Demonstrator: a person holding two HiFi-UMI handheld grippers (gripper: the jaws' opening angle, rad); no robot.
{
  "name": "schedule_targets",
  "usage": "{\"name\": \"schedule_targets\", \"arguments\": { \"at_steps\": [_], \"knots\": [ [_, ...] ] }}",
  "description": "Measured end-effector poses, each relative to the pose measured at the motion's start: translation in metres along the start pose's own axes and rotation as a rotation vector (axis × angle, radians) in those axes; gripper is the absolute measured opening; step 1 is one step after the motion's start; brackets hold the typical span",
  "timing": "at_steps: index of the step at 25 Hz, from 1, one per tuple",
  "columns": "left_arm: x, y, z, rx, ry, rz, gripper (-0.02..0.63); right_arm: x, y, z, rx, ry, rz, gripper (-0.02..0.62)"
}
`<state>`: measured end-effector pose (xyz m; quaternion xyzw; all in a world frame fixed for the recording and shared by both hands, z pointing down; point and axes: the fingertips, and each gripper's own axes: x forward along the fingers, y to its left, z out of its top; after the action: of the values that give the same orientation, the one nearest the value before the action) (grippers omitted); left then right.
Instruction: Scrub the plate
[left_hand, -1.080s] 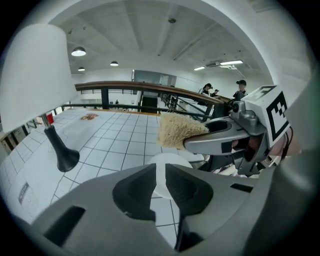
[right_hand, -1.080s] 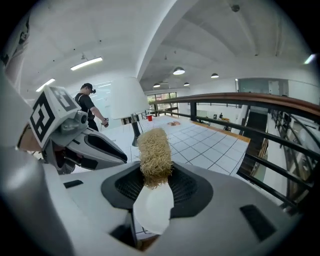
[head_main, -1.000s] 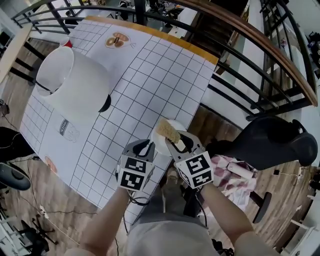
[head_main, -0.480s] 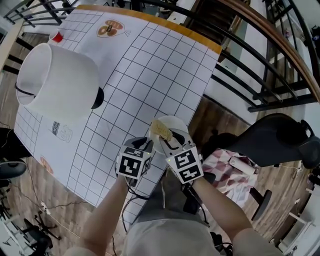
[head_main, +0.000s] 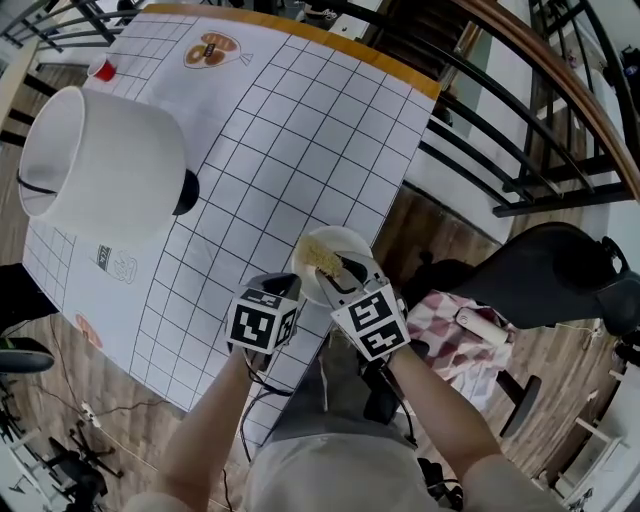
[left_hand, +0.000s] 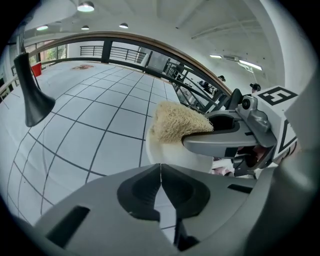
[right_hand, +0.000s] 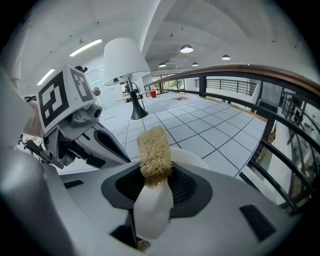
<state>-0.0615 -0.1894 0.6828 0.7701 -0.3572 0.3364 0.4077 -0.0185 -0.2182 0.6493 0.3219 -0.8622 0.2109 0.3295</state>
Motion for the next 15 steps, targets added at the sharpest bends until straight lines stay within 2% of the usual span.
{"name": "schedule_targets", "arguments": {
  "at_steps": [4, 12, 15],
  "knots": [
    [-0.001, 0.002, 0.001, -0.009, -0.003, 0.008, 0.015, -0.008, -0.018, -0.004, 0.007, 0.006, -0.056, 0.135],
    [-0.003, 0.004, 0.004, -0.008, -0.016, 0.021, 0.015, -0.041, -0.080, -0.020, 0.057, 0.001, -0.248, 0.135],
    [-0.002, 0.005, 0.004, -0.035, -0.028, 0.015, 0.014, -0.052, -0.075, -0.006, 0.052, -0.065, -0.218, 0.135]
  ]
}}
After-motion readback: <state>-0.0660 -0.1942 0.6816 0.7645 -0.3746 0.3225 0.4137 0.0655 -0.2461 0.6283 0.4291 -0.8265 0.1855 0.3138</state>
